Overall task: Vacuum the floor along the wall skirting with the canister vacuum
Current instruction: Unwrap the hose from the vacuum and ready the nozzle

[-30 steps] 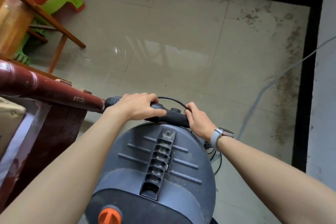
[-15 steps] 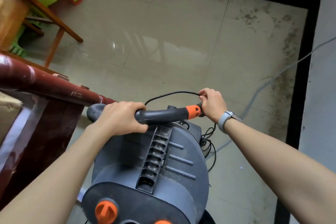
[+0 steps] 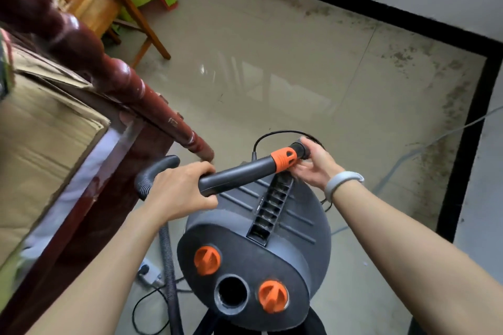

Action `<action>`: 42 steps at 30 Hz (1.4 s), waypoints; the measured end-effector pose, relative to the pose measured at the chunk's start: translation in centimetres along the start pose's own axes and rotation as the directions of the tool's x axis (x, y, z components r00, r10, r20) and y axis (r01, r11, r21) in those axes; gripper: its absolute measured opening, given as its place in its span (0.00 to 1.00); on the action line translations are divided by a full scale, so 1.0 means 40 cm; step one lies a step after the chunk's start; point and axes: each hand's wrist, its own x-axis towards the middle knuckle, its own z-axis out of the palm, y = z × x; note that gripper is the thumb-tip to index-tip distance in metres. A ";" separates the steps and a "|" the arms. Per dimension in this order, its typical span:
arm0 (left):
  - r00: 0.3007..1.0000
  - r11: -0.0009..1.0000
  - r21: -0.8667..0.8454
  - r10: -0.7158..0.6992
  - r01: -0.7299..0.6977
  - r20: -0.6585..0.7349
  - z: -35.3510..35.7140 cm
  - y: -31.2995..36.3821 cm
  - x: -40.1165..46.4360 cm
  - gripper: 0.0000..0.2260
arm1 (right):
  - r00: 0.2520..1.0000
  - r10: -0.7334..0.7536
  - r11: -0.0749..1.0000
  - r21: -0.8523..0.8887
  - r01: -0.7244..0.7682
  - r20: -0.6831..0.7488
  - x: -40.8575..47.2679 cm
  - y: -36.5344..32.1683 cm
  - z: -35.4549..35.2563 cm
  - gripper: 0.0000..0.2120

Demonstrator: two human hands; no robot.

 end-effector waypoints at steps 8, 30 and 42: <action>0.973 0.974 -0.218 -0.008 0.060 0.230 0.034 -0.065 -0.131 0.18 | 0.958 -0.252 0.858 -0.489 0.156 -0.137 -0.015 0.081 0.112 0.19; 0.984 0.739 -0.659 -0.028 0.139 0.177 0.175 -0.111 -0.604 0.09 | 0.755 -0.633 0.514 -0.636 0.576 0.172 -0.432 0.558 -0.023 0.16; 0.873 0.549 -0.787 -0.488 0.281 -0.028 0.382 -0.070 -0.790 0.08 | 0.620 -0.654 -0.146 -0.876 0.460 0.434 -0.401 0.632 -0.231 0.22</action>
